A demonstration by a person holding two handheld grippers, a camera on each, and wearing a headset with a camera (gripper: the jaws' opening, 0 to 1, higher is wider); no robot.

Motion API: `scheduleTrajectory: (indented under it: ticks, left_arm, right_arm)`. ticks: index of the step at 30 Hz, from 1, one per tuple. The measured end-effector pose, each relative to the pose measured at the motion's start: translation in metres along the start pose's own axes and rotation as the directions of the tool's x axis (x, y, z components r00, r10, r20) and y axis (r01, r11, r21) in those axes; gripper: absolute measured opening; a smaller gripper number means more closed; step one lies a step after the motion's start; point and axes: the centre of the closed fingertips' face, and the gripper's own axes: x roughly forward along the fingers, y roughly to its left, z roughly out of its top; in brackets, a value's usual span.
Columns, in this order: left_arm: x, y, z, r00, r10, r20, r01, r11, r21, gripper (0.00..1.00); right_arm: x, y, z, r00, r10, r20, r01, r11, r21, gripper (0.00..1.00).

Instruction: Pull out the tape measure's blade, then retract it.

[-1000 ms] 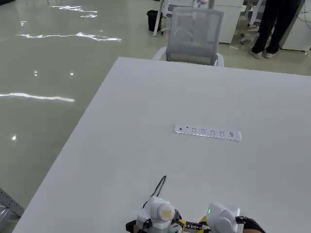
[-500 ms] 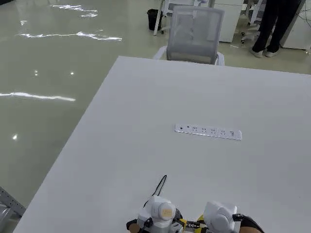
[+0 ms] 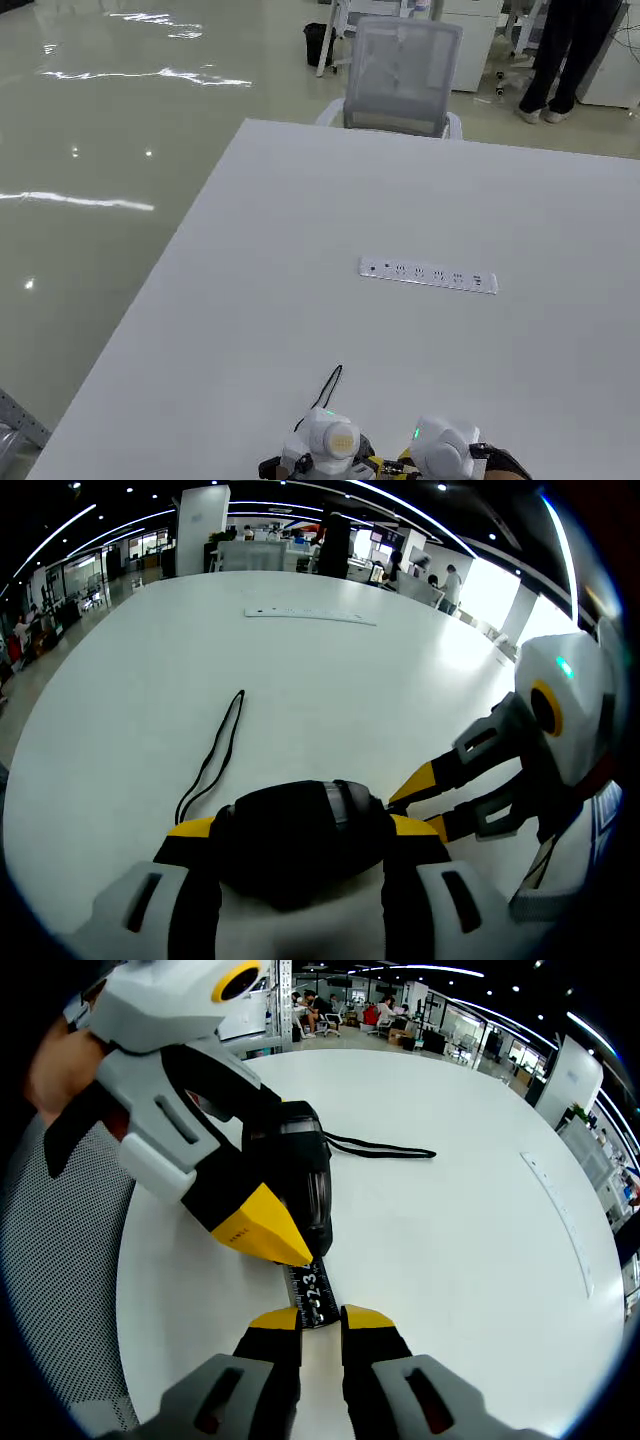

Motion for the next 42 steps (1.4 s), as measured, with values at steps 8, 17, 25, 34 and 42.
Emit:
scheduleTrajectory:
  ticks: [8, 17, 25, 34, 42]
  left_arm:
    - [0.000, 0.000, 0.000, 0.9999, -0.009, 0.004, 0.009, 1.000, -0.009, 0.62]
    - [0.001, 0.000, 0.000, 0.9999, -0.012, 0.006, 0.012, 1.000, -0.003, 0.62]
    - [0.001, 0.000, 0.000, 1.0000, -0.008, 0.004, 0.008, 1.000, -0.008, 0.62]
    - [0.001, 0.000, -0.001, 0.9999, -0.011, 0.000, 0.011, 1.000, -0.015, 0.62]
    - [0.001, 0.000, 0.000, 0.9999, -0.011, -0.001, 0.011, 1.000, -0.017, 0.62]
  right_arm:
    - [0.001, 0.002, 0.004, 1.0000, 0.000, 0.004, 0.000, 1.000, 0.008, 0.14]
    - [0.006, 0.003, 0.010, 1.0000, 0.008, 0.004, -0.008, 1.000, 0.003, 0.13]
    - [0.007, 0.005, 0.014, 1.0000, 0.007, 0.004, -0.007, 1.000, -0.003, 0.13]
    - [0.011, 0.006, 0.018, 0.9999, 0.011, 0.007, -0.011, 1.000, 0.002, 0.13]
    - [0.014, 0.006, 0.021, 0.9998, 0.018, 0.010, -0.018, 1.000, -0.001, 0.13]
